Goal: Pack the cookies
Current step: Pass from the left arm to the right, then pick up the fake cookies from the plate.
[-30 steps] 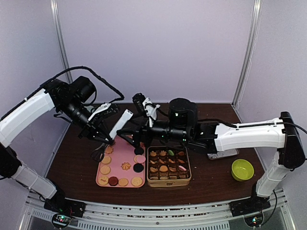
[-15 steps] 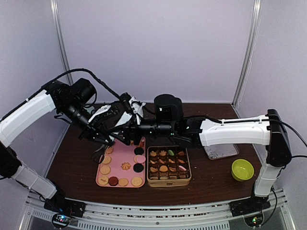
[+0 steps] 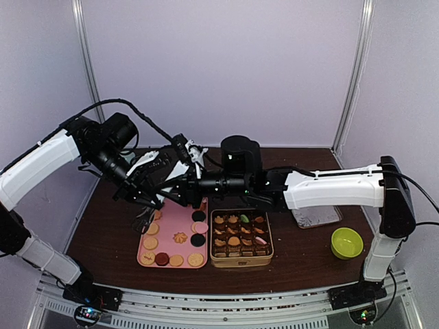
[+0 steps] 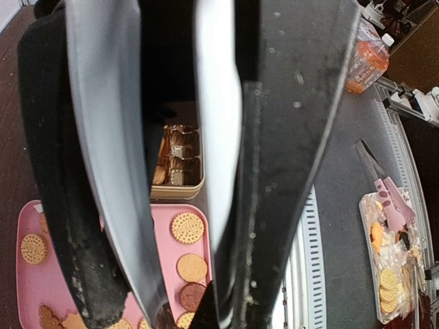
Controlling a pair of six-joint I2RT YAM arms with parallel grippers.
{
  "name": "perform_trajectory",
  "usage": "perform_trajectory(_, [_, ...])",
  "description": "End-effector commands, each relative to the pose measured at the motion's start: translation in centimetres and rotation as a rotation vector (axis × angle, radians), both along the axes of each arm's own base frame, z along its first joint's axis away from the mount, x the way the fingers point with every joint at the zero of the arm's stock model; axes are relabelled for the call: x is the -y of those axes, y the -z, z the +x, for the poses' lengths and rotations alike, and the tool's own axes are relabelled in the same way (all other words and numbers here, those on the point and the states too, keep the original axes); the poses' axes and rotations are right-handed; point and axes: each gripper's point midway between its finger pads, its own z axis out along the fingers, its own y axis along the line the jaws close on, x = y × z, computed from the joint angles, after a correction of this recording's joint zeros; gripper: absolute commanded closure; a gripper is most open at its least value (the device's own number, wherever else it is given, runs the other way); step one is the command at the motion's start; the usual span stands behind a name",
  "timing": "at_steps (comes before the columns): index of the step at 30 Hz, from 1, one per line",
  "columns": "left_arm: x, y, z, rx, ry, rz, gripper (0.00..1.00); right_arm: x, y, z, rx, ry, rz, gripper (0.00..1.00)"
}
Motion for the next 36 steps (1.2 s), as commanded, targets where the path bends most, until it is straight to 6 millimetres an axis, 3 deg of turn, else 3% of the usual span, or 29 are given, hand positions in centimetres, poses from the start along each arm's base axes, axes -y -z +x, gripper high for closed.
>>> perform_trajectory(1, [-0.2, 0.1, 1.2, 0.075, -0.024, 0.028, 0.88, 0.5, -1.4, -0.3, -0.013, 0.010, 0.093, 0.66])
perform_trajectory(3, [-0.6, 0.3, 1.7, 0.100, -0.057, 0.053, 0.72, 1.1, -1.0, 0.2, 0.000, 0.055, 0.084, 0.66])
perform_trajectory(5, [-1.4, 0.3, 2.5, 0.134, -0.102, 0.074, 0.48, 1.9, -0.4, 0.8, 0.019, 0.109, 0.061, 0.66])
perform_trajectory(9, [-3.9, -0.3, 4.5, 0.189, -0.228, 0.106, 0.34, 3.1, 1.6, 1.8, 0.048, 0.205, -0.007, 0.67])
perform_trajectory(14, [-7.9, -1.4, 7.7, 0.219, -0.414, 0.113, 0.30, 3.3, 4.3, 2.5, 0.107, 0.317, -0.114, 0.66])
perform_trajectory(17, [-9.3, -1.6, 8.6, 0.219, -0.477, 0.115, 0.29, 3.5, 5.1, 3.1, 0.139, 0.403, -0.142, 0.65])
perform_trajectory(23, [-9.7, -1.1, 8.7, 0.212, -0.500, 0.123, 0.28, 3.5, 5.9, 4.2, 0.193, 0.537, -0.163, 0.65])
perform_trajectory(31, [-10.1, -0.8, 9.2, 0.213, -0.536, 0.134, 0.26, 1.9, 7.4, 4.3, 0.208, 0.567, -0.180, 0.64])
perform_trajectory(32, [-10.1, -0.8, 9.3, 0.216, -0.541, 0.137, 0.24, 1.7, 7.7, 4.3, 0.207, 0.568, -0.181, 0.64])
perform_trajectory(33, [-10.3, -0.9, 9.4, 0.221, -0.548, 0.139, 0.14, 1.6, 8.0, 4.3, 0.205, 0.572, -0.182, 0.64])
perform_trajectory(36, [-10.5, -1.0, 9.5, 0.231, -0.562, 0.138, 0.10, 1.3, 8.7, 4.5, 0.201, 0.587, -0.190, 0.64])
